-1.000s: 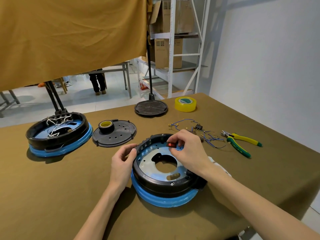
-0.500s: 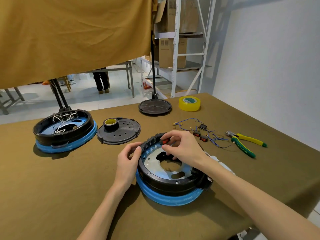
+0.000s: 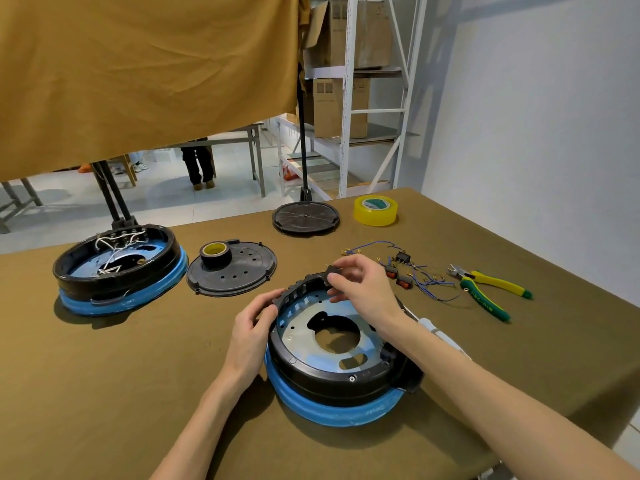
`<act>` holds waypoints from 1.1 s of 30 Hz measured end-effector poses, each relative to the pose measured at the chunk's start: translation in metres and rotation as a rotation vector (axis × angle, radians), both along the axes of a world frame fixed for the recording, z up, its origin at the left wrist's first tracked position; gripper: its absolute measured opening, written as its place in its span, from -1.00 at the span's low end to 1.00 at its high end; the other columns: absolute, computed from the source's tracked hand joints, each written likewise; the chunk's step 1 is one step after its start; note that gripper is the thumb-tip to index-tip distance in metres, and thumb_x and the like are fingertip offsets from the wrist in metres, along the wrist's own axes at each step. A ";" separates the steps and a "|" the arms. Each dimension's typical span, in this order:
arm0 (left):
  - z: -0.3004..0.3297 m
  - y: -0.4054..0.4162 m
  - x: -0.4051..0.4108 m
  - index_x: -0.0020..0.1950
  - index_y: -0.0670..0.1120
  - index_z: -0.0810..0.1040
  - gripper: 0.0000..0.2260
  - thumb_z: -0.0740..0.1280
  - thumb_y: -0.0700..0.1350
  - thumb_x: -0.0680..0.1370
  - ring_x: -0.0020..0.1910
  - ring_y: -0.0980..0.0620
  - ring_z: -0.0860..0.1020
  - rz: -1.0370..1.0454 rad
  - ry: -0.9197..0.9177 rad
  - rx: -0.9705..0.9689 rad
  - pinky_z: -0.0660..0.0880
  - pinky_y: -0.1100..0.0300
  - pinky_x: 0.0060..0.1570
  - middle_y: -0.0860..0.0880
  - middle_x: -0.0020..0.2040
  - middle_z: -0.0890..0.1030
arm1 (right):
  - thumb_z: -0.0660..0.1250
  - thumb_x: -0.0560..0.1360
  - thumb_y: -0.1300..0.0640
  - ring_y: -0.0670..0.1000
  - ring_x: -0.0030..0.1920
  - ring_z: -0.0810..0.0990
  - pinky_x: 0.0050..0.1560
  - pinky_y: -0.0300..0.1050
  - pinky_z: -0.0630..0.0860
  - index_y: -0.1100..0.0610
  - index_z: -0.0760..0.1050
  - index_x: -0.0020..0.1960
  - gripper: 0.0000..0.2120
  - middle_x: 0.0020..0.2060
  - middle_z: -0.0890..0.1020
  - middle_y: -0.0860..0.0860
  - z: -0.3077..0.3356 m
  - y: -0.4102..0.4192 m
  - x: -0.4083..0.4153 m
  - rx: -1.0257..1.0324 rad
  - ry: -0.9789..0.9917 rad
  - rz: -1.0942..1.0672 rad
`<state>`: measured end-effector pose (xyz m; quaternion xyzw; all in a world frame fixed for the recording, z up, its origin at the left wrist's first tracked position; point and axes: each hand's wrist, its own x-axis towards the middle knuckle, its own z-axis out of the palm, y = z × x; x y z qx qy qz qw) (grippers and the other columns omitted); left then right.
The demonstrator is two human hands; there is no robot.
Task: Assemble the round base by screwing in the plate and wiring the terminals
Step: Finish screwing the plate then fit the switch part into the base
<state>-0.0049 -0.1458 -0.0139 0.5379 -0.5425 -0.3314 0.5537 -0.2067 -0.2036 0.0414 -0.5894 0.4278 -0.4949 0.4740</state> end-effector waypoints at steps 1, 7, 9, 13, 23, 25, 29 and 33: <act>0.000 0.000 0.000 0.31 -0.01 0.60 -0.73 0.20 -0.23 0.71 0.17 0.29 0.58 0.006 0.001 -0.002 0.51 0.43 0.05 0.14 0.19 0.66 | 0.40 0.56 0.36 0.07 -0.27 0.69 -0.22 -0.12 0.66 0.26 0.54 0.10 -0.87 -0.17 0.70 0.21 0.000 0.001 0.001 -0.011 0.008 0.011; -0.001 0.004 0.003 0.16 0.01 0.63 -0.81 0.27 -0.07 0.62 0.14 0.09 0.61 0.041 0.018 -0.012 0.53 0.24 0.05 0.05 0.08 0.68 | 0.38 0.55 0.42 0.08 -0.21 0.73 -0.15 -0.11 0.67 0.20 0.61 0.06 -0.82 -0.24 0.73 0.06 0.004 0.004 0.000 -0.020 -0.112 0.089; 0.000 0.004 0.005 0.11 -0.01 0.64 -0.86 0.30 -0.15 0.67 0.12 0.01 0.62 0.064 0.003 -0.007 0.58 0.12 0.06 0.03 0.03 0.68 | 0.42 0.53 0.40 0.11 -0.17 0.75 -0.11 -0.10 0.68 0.18 0.62 0.07 -0.81 -0.21 0.74 0.05 0.004 0.006 -0.001 -0.064 -0.100 0.090; 0.012 0.003 0.008 0.24 0.05 0.62 -0.82 0.38 -0.07 0.63 0.14 0.16 0.57 0.149 -0.146 -0.065 0.53 0.05 0.20 0.12 0.11 0.65 | 0.53 0.45 0.33 0.02 -0.12 0.71 -0.06 -0.18 0.64 0.10 0.62 0.02 -0.78 -0.14 0.72 0.04 0.004 0.008 0.002 -0.215 0.097 0.037; 0.033 -0.003 0.000 0.10 0.11 0.69 -0.82 0.44 -0.17 0.60 0.01 0.20 0.65 -0.018 -0.176 -0.207 0.51 0.29 0.04 0.21 -0.03 0.72 | 0.58 0.41 0.28 -0.02 -0.19 0.72 -0.11 -0.18 0.65 0.01 0.67 -0.03 -0.76 -0.19 0.73 -0.05 0.007 0.009 0.014 -0.329 0.201 0.160; 0.032 -0.006 0.004 0.10 0.07 0.68 -0.86 0.42 -0.15 0.61 0.00 0.18 0.65 -0.022 -0.162 -0.189 0.55 0.23 0.04 0.20 -0.03 0.71 | 0.55 0.43 0.29 0.01 -0.16 0.72 -0.08 -0.12 0.68 0.01 0.65 0.03 -0.74 -0.16 0.71 -0.01 0.008 0.009 0.014 -0.322 0.191 0.140; 0.027 -0.014 0.011 0.12 0.08 0.64 -0.84 0.38 -0.17 0.63 0.04 0.17 0.68 0.042 -0.032 -0.132 0.61 0.31 -0.01 0.18 0.00 0.72 | 0.44 0.52 0.28 -0.07 -0.15 0.64 -0.12 -0.27 0.56 0.07 0.60 0.10 -0.80 -0.12 0.66 -0.02 0.006 0.000 0.009 -0.367 0.290 -0.070; 0.013 -0.020 0.019 0.15 0.03 0.64 -0.86 0.38 -0.17 0.64 0.08 0.14 0.68 0.099 0.047 -0.053 0.61 0.20 0.12 0.08 0.05 0.73 | 0.33 0.59 0.10 0.07 0.19 0.50 0.23 0.01 0.40 0.08 0.51 0.29 -0.71 0.16 0.55 0.04 -0.003 -0.013 0.001 -0.510 0.974 -0.245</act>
